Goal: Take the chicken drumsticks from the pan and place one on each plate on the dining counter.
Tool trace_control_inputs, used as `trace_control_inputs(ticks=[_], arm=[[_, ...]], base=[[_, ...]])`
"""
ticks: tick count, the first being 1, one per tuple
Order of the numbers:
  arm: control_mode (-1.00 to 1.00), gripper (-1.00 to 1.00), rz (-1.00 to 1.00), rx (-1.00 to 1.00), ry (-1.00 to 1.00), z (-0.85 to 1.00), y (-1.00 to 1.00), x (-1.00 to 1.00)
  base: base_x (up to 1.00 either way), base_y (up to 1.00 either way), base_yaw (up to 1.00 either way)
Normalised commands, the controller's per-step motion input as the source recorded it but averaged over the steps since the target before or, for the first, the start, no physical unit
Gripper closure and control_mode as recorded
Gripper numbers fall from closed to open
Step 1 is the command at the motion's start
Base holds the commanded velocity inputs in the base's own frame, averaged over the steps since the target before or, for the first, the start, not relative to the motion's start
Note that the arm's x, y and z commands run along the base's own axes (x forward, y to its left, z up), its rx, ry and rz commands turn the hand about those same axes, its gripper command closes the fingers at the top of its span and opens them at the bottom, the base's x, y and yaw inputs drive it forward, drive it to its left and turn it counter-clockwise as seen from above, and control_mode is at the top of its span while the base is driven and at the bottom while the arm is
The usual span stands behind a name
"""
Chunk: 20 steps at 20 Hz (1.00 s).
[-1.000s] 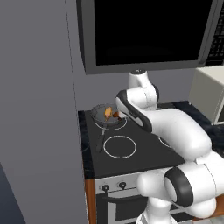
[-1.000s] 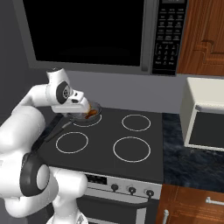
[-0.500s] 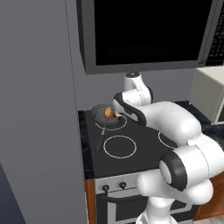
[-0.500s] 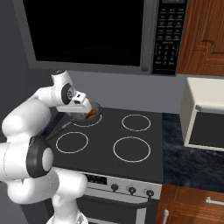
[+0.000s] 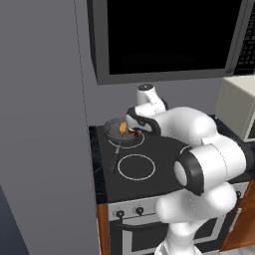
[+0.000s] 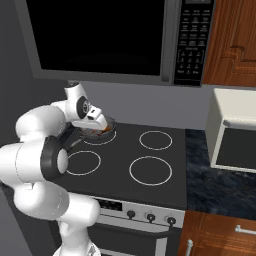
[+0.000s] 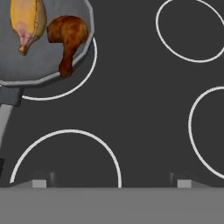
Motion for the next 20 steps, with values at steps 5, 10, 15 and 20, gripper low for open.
trace_control_inputs(ticks=[5, 10, 15, 20], arm=[[-1.00, -1.00, -0.07, 0.00, 0.10, -0.19, 0.00, 0.30], [-1.00, -1.00, -0.01, 0.02, 0.02, -0.20, 0.00, 0.22], [-1.00, -1.00, 0.00, 0.00, 0.00, -0.18, 0.03, 0.19], [-1.00, -1.00, 0.00, 0.00, 0.00, -0.21, 0.08, 0.12]], base=[[0.00, 0.00, 0.00], [0.00, 0.00, 0.00], [0.00, 0.00, 0.00], [0.00, 0.00, 0.00]])
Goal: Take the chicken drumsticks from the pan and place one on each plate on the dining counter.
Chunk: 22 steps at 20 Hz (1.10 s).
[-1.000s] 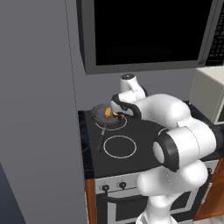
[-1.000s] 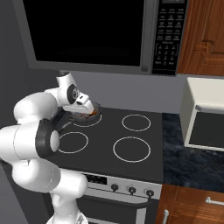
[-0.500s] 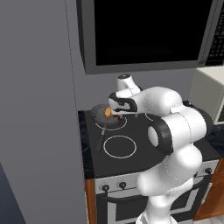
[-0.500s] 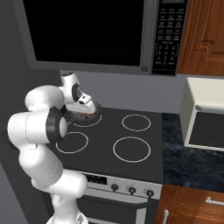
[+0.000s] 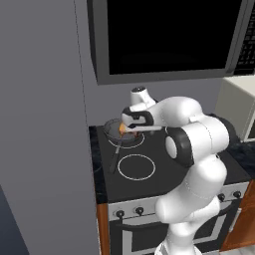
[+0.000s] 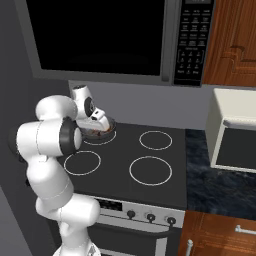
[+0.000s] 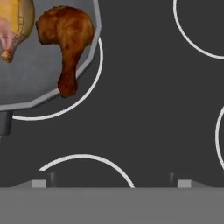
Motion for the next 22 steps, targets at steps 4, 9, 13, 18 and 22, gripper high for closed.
trace_control_inputs(ticks=[4, 9, 13, 18, 22], arm=[[-1.00, -1.00, 0.00, 0.00, 0.00, -0.23, 0.09, 0.12], [-1.00, -1.00, 0.00, 0.00, 0.00, -0.11, 0.03, 0.32], [-1.00, -1.00, 0.00, 0.00, 0.00, -0.01, 0.00, 0.43], [-1.00, -1.00, 0.00, 0.00, 0.00, -0.06, 0.00, 0.34], [-1.00, -1.00, 0.00, 0.00, 0.00, -0.18, 0.03, 0.27]], base=[[0.00, 0.00, 0.00], [0.00, 0.00, 0.00], [0.00, 0.00, 0.00], [0.00, 0.00, 0.00], [0.00, 0.00, 0.00]])
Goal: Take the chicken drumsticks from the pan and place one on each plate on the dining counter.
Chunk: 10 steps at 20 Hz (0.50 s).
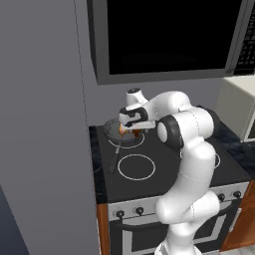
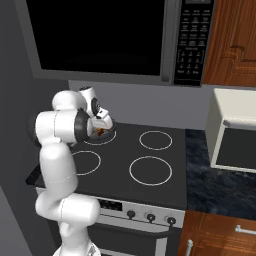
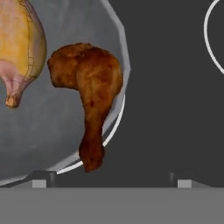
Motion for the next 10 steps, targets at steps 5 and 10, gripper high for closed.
trace_control_inputs(ticks=[5, 10], arm=[[-1.00, -1.00, 0.00, 0.00, 0.00, -0.19, 0.05, 0.21], [-1.00, -1.00, 0.00, 0.00, 0.00, -0.20, 0.02, 0.16]], base=[[0.00, 0.00, 0.00], [0.00, 0.00, 0.00]])
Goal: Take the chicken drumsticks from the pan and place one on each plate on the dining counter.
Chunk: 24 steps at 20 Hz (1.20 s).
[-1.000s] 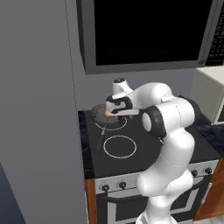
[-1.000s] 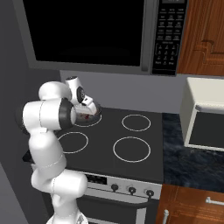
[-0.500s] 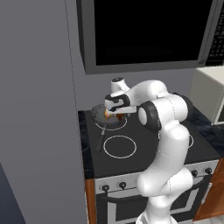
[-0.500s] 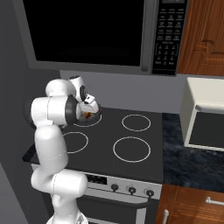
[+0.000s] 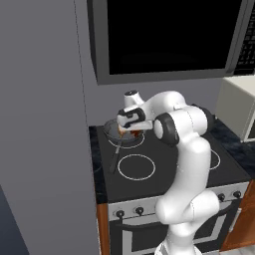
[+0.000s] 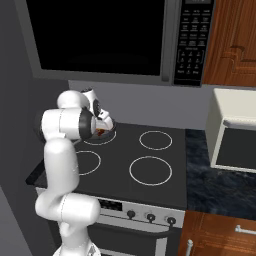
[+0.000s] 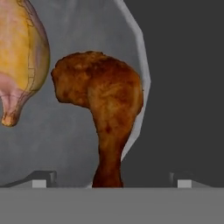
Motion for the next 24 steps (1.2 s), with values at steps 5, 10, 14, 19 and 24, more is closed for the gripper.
trace_control_inputs(ticks=[5, 10, 14, 19, 24], arm=[[-1.00, -1.00, 0.00, 0.00, 0.00, -0.19, 0.00, 0.18], [-1.00, -1.00, 0.00, 0.00, 0.00, -0.14, 0.00, 0.03], [-1.00, -1.00, 0.00, 0.00, 0.00, -0.08, 0.01, 0.08], [-1.00, 1.00, 0.00, 0.00, 0.00, -0.03, 0.02, 0.08], [-1.00, 1.00, 0.00, 0.00, 0.03, 0.00, -0.01, 0.00]], base=[[0.00, 0.00, 0.00], [0.00, 0.00, 0.00], [0.00, 0.00, 0.00], [0.00, 0.00, 0.00], [0.00, 0.00, 0.00]])
